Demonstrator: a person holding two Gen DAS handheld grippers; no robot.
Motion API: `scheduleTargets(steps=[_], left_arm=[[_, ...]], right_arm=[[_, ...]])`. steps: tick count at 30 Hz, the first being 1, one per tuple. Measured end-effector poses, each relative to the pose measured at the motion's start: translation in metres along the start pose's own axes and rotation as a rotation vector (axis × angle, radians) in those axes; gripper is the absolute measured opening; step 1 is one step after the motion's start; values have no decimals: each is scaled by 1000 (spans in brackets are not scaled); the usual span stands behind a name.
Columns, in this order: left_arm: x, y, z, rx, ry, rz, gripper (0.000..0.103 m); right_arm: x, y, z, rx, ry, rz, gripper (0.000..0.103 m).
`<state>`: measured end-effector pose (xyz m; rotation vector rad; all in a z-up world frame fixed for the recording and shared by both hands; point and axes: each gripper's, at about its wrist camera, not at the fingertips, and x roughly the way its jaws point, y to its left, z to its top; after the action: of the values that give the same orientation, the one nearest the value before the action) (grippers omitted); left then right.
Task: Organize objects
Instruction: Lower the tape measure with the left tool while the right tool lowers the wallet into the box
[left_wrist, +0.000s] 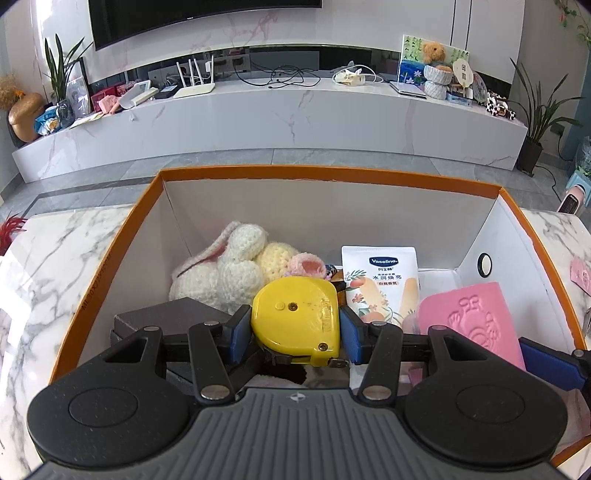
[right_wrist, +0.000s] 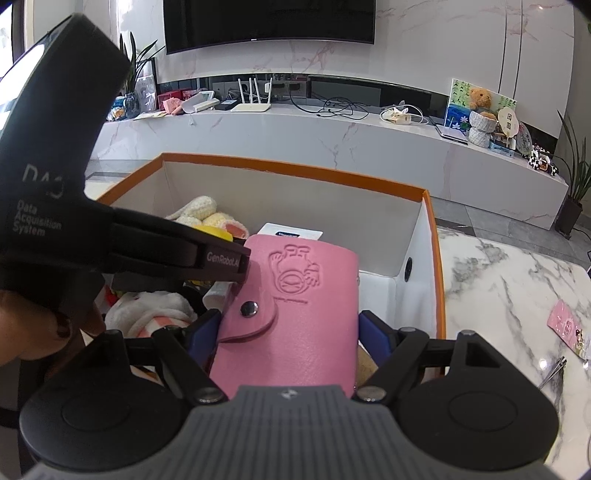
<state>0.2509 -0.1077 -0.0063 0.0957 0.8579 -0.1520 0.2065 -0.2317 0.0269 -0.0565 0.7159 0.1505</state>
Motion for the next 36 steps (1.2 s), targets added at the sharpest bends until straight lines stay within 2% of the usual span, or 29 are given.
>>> scheduleTargets(steps=[13, 20, 36], left_arm=[[2, 1, 0, -5, 9, 7, 59], [1, 1, 0, -9, 6, 16, 67], [-5, 5, 2, -36, -4, 14, 70]], right_arm=[[6, 0, 0, -14, 14, -2, 83], [5, 1, -1, -19, 8, -16, 87], [3, 0, -2, -18, 9, -27, 89]])
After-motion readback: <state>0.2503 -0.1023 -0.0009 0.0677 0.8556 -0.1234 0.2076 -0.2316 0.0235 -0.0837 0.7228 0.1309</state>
